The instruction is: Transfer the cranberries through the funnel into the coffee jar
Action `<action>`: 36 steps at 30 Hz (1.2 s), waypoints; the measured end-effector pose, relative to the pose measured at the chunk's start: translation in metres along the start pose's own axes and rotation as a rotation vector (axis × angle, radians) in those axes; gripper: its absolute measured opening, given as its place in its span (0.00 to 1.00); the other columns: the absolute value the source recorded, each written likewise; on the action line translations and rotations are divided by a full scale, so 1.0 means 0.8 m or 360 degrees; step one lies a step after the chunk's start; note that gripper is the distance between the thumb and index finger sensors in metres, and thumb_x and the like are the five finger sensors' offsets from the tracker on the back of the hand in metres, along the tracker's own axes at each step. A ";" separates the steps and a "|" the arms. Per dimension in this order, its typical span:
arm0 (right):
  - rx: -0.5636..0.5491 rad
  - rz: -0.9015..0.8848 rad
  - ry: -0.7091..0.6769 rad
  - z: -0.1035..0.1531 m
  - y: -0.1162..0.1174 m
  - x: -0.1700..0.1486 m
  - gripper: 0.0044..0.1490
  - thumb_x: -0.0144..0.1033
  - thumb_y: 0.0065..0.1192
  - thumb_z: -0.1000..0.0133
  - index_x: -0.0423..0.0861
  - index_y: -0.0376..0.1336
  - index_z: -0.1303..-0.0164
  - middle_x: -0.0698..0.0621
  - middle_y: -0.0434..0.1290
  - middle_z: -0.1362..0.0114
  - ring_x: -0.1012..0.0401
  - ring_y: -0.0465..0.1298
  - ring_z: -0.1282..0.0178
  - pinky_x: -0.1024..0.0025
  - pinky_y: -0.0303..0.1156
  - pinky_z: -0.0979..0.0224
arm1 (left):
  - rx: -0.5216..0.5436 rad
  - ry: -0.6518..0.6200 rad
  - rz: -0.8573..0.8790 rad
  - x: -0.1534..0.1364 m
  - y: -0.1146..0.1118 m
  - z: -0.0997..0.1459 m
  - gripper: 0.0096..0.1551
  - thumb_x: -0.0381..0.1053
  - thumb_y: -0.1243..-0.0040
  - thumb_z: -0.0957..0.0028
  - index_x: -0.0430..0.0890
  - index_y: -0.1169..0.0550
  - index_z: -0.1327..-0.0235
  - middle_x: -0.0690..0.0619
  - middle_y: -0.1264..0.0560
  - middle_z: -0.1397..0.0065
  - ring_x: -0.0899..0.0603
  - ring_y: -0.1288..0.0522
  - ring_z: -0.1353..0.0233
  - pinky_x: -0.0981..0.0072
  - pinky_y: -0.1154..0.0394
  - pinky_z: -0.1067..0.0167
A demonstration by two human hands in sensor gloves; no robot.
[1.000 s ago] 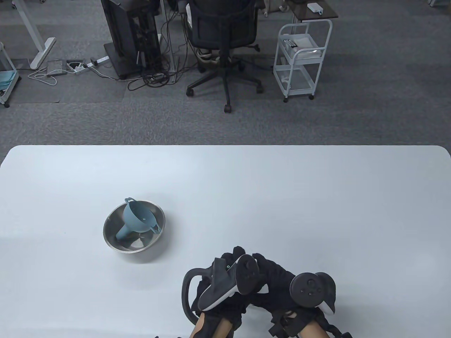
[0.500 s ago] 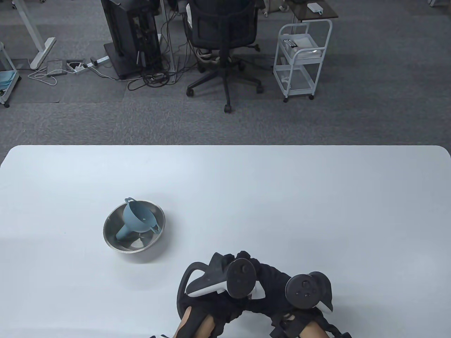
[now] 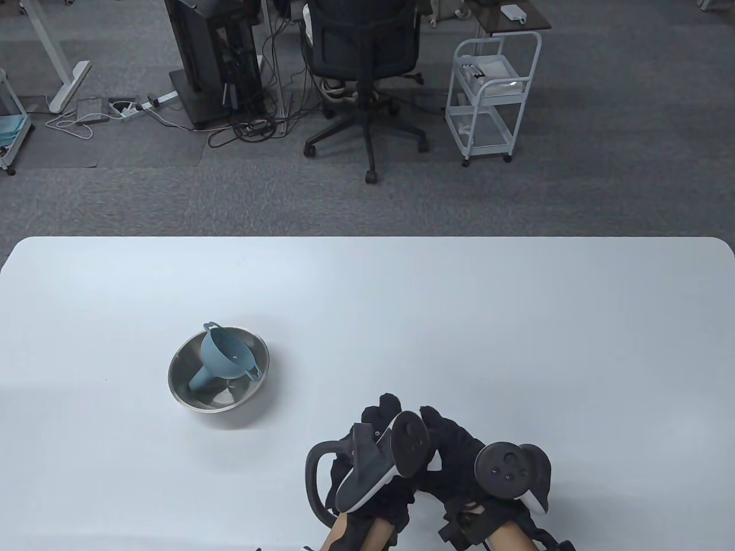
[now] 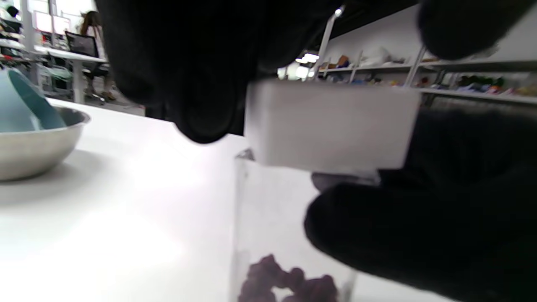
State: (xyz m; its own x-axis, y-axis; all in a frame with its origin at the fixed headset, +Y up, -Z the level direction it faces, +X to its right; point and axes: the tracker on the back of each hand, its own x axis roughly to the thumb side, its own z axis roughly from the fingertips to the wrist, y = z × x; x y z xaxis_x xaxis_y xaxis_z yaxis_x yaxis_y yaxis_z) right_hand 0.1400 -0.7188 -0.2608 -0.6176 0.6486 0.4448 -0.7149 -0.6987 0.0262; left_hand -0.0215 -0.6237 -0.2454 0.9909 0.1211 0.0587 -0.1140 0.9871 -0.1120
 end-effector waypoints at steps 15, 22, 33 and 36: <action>0.0163 -0.0123 -0.0110 -0.003 0.006 0.000 0.63 0.54 0.84 0.59 0.29 0.55 0.28 0.35 0.71 0.28 0.41 0.77 0.34 0.46 0.72 0.34 | -0.0449 -0.0761 0.0111 -0.017 0.000 -0.009 0.38 0.49 0.36 0.45 0.53 0.36 0.19 0.50 0.42 0.10 0.28 0.40 0.14 0.30 0.40 0.25; 0.0104 -0.0066 -0.0069 -0.002 0.004 0.000 0.64 0.56 0.83 0.59 0.30 0.55 0.28 0.36 0.71 0.28 0.42 0.77 0.34 0.46 0.72 0.34 | -0.0137 -0.0479 0.0196 -0.023 0.015 -0.002 0.41 0.65 0.46 0.42 0.49 0.36 0.17 0.41 0.37 0.13 0.26 0.32 0.19 0.38 0.32 0.29; -0.0011 0.0070 -0.0051 0.001 -0.003 0.004 0.64 0.59 0.82 0.60 0.29 0.57 0.29 0.36 0.74 0.30 0.43 0.80 0.37 0.47 0.74 0.36 | -0.0134 0.0031 -0.0219 0.019 -0.003 0.002 0.57 0.79 0.53 0.48 0.38 0.35 0.19 0.36 0.26 0.24 0.38 0.15 0.40 0.54 0.20 0.43; -0.0054 0.0042 -0.0069 0.000 -0.011 0.004 0.64 0.60 0.84 0.61 0.29 0.58 0.30 0.37 0.76 0.32 0.43 0.81 0.39 0.47 0.75 0.37 | -0.0066 -0.0037 -0.0047 0.014 -0.001 0.004 0.51 0.74 0.46 0.45 0.40 0.34 0.19 0.35 0.26 0.24 0.37 0.16 0.40 0.51 0.21 0.41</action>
State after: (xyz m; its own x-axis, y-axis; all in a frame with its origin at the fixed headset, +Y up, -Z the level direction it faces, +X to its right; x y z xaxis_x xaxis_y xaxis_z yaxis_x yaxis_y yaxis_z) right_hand 0.1447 -0.7106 -0.2598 -0.6220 0.6161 0.4833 -0.7100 -0.7040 -0.0162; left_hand -0.0106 -0.6230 -0.2411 0.9918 0.0946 0.0858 -0.0809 0.9852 -0.1508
